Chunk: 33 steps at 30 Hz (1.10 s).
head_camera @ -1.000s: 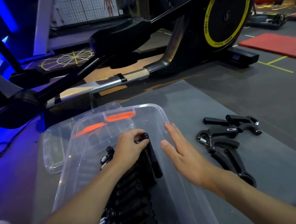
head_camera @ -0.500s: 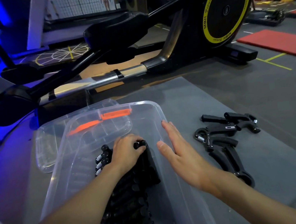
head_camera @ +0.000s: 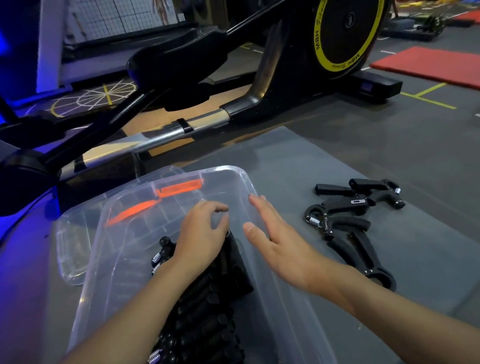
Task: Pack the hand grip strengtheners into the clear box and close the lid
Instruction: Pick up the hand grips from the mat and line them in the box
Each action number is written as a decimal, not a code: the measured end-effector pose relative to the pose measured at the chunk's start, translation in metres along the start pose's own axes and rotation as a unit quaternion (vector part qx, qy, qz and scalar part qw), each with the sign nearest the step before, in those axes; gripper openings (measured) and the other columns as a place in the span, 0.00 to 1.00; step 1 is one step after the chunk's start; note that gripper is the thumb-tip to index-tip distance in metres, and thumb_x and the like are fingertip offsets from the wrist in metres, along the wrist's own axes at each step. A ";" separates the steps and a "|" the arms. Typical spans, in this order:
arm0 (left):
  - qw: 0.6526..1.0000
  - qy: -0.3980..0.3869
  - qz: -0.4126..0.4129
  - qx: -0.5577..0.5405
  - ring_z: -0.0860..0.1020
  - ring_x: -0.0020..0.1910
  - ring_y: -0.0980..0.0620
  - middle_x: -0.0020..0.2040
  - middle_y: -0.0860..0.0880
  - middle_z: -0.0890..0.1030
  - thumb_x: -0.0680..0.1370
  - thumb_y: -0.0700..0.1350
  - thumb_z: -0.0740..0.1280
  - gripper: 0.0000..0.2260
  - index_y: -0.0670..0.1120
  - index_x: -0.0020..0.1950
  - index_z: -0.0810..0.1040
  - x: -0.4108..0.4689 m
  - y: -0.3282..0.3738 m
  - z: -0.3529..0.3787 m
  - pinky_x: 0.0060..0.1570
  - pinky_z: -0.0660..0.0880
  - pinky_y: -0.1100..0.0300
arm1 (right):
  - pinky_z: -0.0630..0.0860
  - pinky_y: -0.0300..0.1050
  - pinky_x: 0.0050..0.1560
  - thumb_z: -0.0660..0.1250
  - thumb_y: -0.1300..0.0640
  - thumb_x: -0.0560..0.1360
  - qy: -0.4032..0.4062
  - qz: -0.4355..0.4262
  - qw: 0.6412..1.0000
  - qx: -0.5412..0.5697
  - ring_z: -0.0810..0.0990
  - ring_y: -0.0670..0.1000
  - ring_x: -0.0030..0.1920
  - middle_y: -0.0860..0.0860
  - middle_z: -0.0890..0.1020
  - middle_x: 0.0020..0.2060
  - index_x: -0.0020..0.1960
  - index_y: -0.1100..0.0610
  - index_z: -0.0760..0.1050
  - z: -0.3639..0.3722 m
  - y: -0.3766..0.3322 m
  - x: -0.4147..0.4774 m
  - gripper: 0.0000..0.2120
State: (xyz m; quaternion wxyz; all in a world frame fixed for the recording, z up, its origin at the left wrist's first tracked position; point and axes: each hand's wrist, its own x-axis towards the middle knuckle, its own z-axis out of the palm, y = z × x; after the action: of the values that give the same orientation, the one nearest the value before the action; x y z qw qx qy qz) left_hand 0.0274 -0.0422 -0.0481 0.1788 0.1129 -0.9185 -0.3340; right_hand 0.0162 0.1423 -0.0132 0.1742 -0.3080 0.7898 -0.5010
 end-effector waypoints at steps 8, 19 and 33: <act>0.990 -0.048 0.131 -0.034 0.73 0.59 0.56 0.57 0.54 0.74 0.80 0.48 0.63 0.10 0.48 0.58 0.78 -0.029 0.075 0.002 0.62 0.67 0.62 | 0.71 0.54 0.65 0.66 0.52 0.77 0.256 0.120 0.957 -0.062 0.76 0.52 0.62 0.52 0.78 0.61 0.67 0.55 0.70 -0.041 0.091 -0.022 0.19; 0.968 -0.149 0.119 0.160 0.50 0.78 0.55 0.75 0.51 0.61 0.78 0.60 0.47 0.22 0.56 0.65 0.73 -0.045 0.087 0.028 0.76 0.48 0.46 | 0.64 0.55 0.67 0.70 0.38 0.69 0.169 0.331 0.892 -0.257 0.65 0.57 0.70 0.52 0.69 0.70 0.75 0.52 0.58 -0.063 0.189 -0.080 0.42; 0.971 -0.134 0.128 0.152 0.56 0.76 0.54 0.71 0.51 0.65 0.77 0.59 0.44 0.25 0.55 0.63 0.74 -0.044 0.087 0.030 0.73 0.57 0.45 | 0.76 0.51 0.52 0.74 0.52 0.63 0.274 0.249 0.915 -0.160 0.78 0.59 0.55 0.55 0.82 0.51 0.67 0.56 0.65 -0.076 0.177 -0.081 0.36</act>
State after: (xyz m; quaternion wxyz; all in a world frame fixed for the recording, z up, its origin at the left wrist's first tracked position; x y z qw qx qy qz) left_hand 0.0476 0.0546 -0.0236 0.0755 -0.0252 -0.9811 -0.1766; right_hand -0.0225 0.3021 -0.1419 0.0189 0.0245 0.9273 -0.3730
